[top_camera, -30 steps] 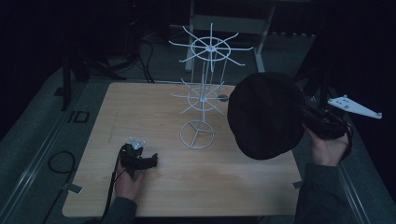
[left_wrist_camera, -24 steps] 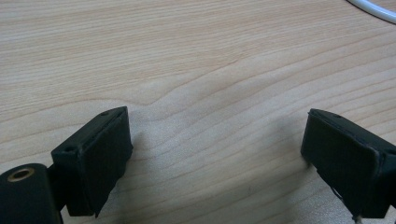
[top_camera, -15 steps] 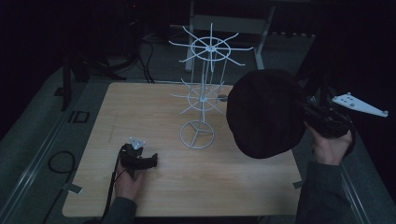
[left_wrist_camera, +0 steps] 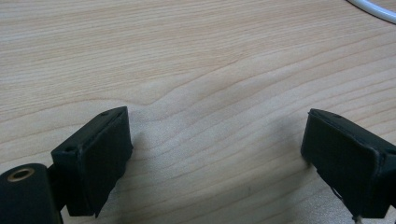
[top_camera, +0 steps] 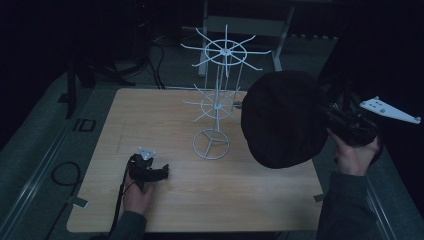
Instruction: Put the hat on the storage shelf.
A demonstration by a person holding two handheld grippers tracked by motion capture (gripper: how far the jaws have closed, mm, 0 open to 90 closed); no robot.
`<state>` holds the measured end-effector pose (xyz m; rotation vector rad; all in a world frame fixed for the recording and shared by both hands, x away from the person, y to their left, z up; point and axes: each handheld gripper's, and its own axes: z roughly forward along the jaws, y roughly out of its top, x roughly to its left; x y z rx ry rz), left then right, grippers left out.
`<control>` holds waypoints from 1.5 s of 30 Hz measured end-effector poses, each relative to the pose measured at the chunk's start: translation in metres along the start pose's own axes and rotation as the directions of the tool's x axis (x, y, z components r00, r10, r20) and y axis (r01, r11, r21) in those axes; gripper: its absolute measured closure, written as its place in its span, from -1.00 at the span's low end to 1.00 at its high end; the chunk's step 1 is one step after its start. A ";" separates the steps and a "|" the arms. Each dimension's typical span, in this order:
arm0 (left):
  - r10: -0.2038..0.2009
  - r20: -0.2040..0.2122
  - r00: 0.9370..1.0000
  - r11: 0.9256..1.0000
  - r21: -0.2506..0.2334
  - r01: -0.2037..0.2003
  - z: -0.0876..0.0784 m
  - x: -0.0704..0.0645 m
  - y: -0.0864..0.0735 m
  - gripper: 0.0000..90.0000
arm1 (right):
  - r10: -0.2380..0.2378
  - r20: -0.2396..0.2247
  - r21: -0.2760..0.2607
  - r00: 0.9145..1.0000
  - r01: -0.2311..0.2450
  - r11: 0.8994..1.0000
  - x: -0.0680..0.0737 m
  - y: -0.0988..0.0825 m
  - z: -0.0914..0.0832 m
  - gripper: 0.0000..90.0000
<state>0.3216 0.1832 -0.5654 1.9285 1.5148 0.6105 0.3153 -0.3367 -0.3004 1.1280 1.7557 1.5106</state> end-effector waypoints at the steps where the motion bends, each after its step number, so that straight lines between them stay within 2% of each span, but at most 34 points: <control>1: -0.001 0.000 1.000 1.000 0.000 0.001 0.000 0.000 0.000 -0.80 | 0.001 -0.002 -0.003 1.000 -0.001 1.000 0.000 0.000 0.000 0.71; 19: -0.002 0.001 1.000 1.000 0.000 0.002 0.000 0.000 0.000 -0.80 | -0.001 -0.073 -0.057 0.997 -0.003 0.998 0.001 0.006 -0.005 0.70; 37: 0.000 0.001 1.000 1.000 0.001 0.000 0.000 0.000 0.000 -0.80 | -0.011 -0.145 -0.102 0.989 -0.003 0.995 0.006 0.011 -0.010 0.70; 45: 0.000 0.000 1.000 1.000 0.001 0.000 0.000 0.000 0.000 -0.80 | 0.003 -0.180 -0.118 0.984 -0.024 0.993 0.006 0.013 -0.011 0.70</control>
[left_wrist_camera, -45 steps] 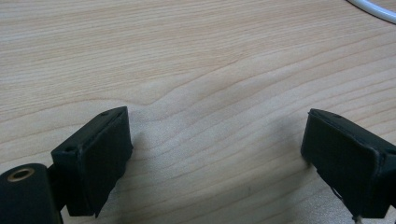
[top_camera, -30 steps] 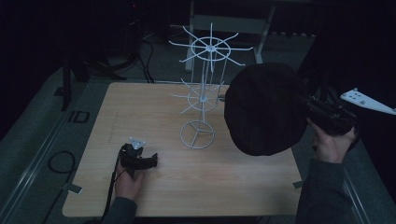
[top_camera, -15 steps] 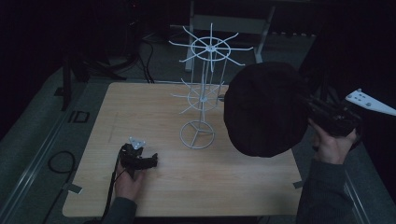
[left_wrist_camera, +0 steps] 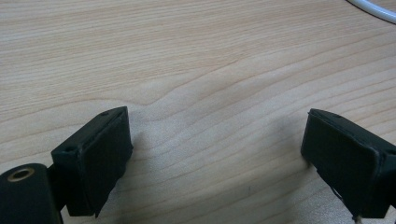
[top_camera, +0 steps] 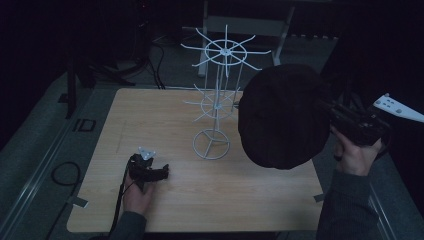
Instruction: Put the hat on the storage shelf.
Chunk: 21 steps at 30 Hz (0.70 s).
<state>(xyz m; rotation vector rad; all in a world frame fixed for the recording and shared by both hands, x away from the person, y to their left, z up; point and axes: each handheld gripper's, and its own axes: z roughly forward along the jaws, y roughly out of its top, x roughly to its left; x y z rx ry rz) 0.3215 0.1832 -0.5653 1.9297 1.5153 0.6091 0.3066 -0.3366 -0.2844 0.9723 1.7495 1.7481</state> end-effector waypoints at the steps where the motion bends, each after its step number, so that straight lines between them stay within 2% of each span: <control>1: 0.000 0.000 1.000 1.000 0.000 0.000 0.000 0.000 0.000 -0.80 | 0.001 -0.003 -0.003 1.000 -0.001 1.000 0.000 0.000 0.000 0.70; 21: 0.000 0.000 1.000 1.000 -0.001 0.000 0.000 0.000 0.000 -0.80 | 0.013 -0.066 -0.038 0.998 -0.016 0.999 0.005 0.013 0.014 0.70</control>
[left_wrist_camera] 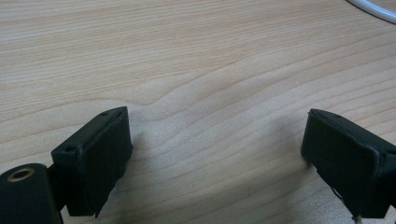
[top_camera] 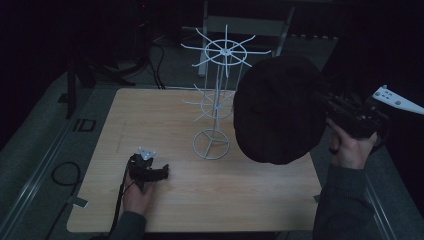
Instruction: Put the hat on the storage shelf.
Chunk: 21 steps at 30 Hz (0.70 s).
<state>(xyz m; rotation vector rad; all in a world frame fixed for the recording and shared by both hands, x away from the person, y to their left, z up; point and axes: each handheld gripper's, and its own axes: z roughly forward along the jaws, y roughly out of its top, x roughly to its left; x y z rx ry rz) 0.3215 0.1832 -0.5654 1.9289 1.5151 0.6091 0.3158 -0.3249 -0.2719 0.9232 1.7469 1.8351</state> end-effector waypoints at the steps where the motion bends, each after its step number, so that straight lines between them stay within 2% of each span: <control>1: 0.000 0.000 1.000 1.000 0.000 0.000 0.000 0.000 0.000 -0.80 | 0.001 -0.004 -0.004 1.000 -0.001 1.000 0.001 0.001 0.001 0.70; 8: 0.000 0.000 1.000 1.000 0.000 0.000 0.000 0.000 0.000 -0.80 | 0.007 -0.015 0.001 1.000 -0.007 1.000 0.003 0.003 0.013 0.69; 14: -0.001 0.000 1.000 1.000 0.000 0.001 0.000 0.000 0.000 -0.80 | 0.010 -0.015 0.041 1.000 -0.009 0.999 0.003 -0.001 0.029 0.69; 21: 0.000 -0.001 1.000 1.000 0.000 0.000 0.000 0.000 0.000 -0.80 | 0.035 -0.012 0.082 0.999 -0.034 0.996 -0.002 -0.009 0.043 0.68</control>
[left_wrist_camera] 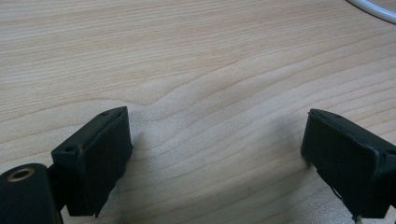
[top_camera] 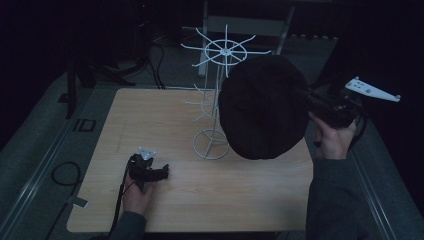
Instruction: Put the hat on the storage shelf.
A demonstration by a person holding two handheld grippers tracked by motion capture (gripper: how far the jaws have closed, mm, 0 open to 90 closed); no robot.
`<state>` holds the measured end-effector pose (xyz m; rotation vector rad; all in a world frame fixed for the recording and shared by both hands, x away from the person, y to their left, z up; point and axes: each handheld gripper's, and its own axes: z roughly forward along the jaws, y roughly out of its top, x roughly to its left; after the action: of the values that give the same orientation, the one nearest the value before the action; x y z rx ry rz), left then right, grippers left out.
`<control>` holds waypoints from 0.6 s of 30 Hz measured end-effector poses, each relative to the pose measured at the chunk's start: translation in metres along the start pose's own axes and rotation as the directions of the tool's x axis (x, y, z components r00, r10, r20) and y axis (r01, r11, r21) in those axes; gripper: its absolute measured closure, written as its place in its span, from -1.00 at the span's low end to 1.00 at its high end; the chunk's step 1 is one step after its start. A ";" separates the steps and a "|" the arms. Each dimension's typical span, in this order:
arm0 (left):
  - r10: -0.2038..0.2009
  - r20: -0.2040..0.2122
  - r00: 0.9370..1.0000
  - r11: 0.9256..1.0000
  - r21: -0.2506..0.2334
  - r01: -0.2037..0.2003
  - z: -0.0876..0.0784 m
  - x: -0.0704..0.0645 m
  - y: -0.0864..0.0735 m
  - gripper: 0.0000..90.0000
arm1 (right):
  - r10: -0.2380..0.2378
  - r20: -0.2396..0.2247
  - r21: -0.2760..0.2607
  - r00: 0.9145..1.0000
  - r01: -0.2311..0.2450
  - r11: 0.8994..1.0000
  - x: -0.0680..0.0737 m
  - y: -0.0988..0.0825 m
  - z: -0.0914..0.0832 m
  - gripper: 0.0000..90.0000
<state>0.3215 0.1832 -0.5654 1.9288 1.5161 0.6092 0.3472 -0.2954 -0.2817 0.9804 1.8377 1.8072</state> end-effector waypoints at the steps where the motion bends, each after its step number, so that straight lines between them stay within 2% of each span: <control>1: 0.000 0.000 1.000 1.000 0.000 0.000 0.000 0.000 0.000 -0.80 | 0.006 -0.005 0.002 1.000 -0.006 1.000 -0.001 -0.001 0.002 0.68; 9: -0.001 0.001 1.000 1.000 -0.002 0.001 0.000 0.000 0.000 -0.80 | 0.029 -0.022 0.021 0.999 -0.029 0.999 -0.004 -0.004 0.015 0.68; 18: 0.001 0.000 1.000 1.000 0.000 -0.001 0.000 0.000 0.000 -0.80 | 0.020 -0.003 0.058 1.000 -0.020 0.998 -0.005 -0.011 0.025 0.63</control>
<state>0.3215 0.1832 -0.5654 1.9292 1.5152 0.6101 0.3655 -0.2803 -0.2957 1.0211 1.8990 1.7770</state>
